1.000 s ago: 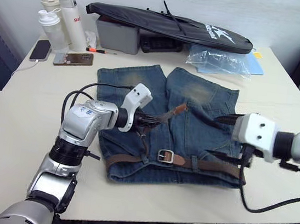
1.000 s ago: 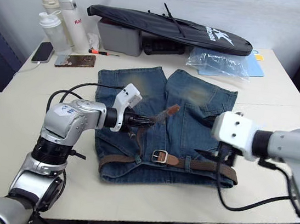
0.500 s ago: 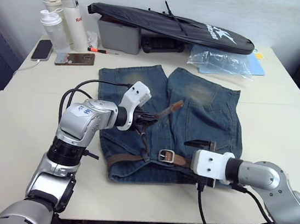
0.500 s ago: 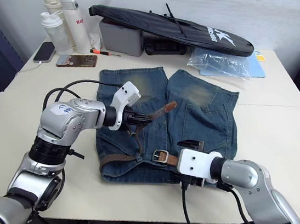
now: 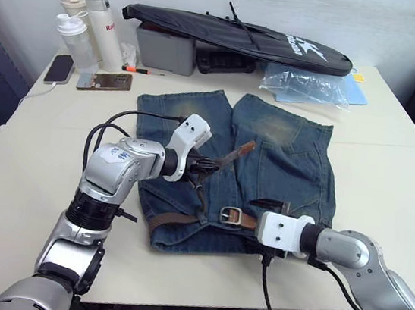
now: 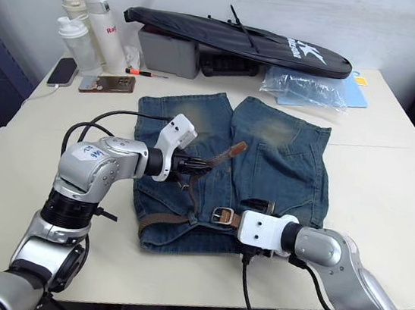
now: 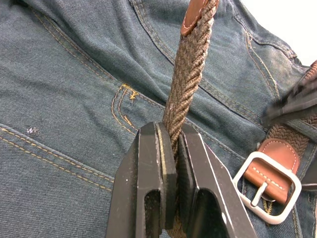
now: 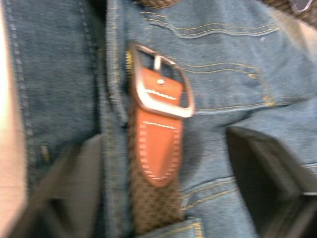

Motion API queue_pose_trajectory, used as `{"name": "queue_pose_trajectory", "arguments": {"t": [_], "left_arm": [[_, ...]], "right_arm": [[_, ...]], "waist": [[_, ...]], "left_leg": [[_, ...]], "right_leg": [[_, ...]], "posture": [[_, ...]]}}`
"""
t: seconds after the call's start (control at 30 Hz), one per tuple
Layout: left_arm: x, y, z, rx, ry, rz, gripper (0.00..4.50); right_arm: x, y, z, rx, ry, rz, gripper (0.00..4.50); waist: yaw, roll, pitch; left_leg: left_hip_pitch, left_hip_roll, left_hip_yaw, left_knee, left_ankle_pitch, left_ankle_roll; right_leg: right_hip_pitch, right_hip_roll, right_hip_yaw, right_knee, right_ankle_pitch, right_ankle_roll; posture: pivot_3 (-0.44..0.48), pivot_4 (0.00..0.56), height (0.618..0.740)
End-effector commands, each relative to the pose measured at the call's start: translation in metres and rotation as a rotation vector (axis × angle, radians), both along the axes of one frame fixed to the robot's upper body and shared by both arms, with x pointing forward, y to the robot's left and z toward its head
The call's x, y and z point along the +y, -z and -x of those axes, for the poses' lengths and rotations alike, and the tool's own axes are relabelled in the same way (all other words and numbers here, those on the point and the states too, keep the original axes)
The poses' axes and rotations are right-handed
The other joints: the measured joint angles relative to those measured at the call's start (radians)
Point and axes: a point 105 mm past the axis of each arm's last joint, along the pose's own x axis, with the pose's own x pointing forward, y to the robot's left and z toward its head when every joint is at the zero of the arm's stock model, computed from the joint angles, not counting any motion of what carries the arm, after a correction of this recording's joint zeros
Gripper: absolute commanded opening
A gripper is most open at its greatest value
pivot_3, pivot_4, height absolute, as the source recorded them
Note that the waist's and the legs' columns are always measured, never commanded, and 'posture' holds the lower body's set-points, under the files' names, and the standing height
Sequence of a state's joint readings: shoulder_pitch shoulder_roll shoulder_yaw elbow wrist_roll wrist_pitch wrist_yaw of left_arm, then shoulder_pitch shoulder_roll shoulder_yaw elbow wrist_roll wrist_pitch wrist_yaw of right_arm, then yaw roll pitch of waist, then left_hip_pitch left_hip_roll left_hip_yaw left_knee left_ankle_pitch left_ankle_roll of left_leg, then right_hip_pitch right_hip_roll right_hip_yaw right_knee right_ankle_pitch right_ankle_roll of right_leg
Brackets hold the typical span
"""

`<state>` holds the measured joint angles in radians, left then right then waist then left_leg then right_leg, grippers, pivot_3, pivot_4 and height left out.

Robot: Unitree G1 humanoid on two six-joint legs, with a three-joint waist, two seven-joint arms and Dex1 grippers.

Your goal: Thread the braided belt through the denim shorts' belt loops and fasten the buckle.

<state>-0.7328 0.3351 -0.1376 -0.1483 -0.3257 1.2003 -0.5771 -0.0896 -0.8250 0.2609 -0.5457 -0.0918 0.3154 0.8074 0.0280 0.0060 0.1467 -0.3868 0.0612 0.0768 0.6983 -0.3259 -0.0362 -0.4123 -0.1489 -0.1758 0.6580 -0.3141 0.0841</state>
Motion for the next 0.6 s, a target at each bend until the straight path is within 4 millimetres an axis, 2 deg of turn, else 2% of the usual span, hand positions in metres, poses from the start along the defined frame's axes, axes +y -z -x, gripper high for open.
{"name": "queue_pose_trajectory", "arguments": {"t": [0.03,0.17,0.37,0.6], "left_arm": [[-0.001,-0.009,0.004,-0.043,0.026,0.007,0.00],[0.001,-0.009,0.004,-0.045,0.028,-0.002,0.00],[0.009,-0.012,0.007,-0.043,0.021,0.019,0.00],[0.018,0.002,0.023,0.032,-0.003,0.005,0.00]], "right_arm": [[-0.006,-0.008,-0.003,-0.043,0.042,0.000,1.77],[-0.010,-0.012,-0.011,-0.062,0.093,-0.019,0.04],[-0.008,-0.036,-0.023,-0.044,0.223,-0.237,0.04],[-0.023,-0.031,-0.034,0.093,0.455,-0.432,0.04]], "waist": [[0.000,0.000,0.000],[0.000,0.000,0.000],[-0.001,0.000,0.000],[0.000,0.002,-0.001]], "left_leg": [[0.000,0.000,0.000,0.000,0.000,0.000],[0.000,0.000,0.000,0.000,0.000,0.000],[0.000,0.000,0.000,0.000,0.000,0.000],[0.000,0.000,0.000,0.000,-0.001,0.001]], "right_leg": [[0.000,0.000,0.000,0.000,0.000,0.000],[0.000,0.000,0.000,0.000,0.000,0.000],[-0.001,0.000,0.000,0.000,0.000,0.000],[-0.001,0.000,0.000,0.001,0.000,0.000]], "posture": [[0.000,0.150,0.642],[0.000,0.150,0.642],[0.000,0.150,0.642],[0.000,0.150,0.642]]}}
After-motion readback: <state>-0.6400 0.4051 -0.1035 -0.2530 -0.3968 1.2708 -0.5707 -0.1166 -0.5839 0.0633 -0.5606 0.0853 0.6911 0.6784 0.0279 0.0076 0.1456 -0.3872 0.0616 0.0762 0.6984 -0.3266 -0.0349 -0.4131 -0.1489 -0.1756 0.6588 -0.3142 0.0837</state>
